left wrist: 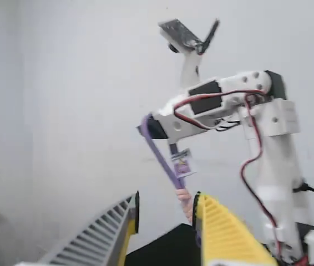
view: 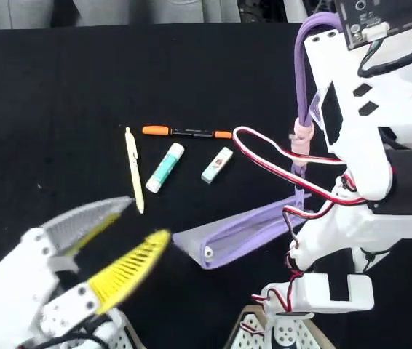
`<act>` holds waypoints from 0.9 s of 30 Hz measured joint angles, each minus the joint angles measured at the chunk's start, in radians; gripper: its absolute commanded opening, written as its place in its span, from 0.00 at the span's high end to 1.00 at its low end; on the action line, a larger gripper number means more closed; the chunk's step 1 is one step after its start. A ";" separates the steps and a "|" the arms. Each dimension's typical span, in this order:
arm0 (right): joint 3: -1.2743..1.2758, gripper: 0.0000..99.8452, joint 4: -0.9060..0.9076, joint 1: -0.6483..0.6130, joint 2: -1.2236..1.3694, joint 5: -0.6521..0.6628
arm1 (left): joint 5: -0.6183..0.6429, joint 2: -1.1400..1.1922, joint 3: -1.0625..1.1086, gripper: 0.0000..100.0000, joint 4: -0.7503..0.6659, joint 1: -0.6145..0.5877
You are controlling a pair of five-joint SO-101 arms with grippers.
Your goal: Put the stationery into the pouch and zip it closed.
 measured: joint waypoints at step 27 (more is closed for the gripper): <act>0.000 0.99 0.000 0.000 0.000 0.000 | 0.535 1.439 -0.029 0.82 -0.293 -0.763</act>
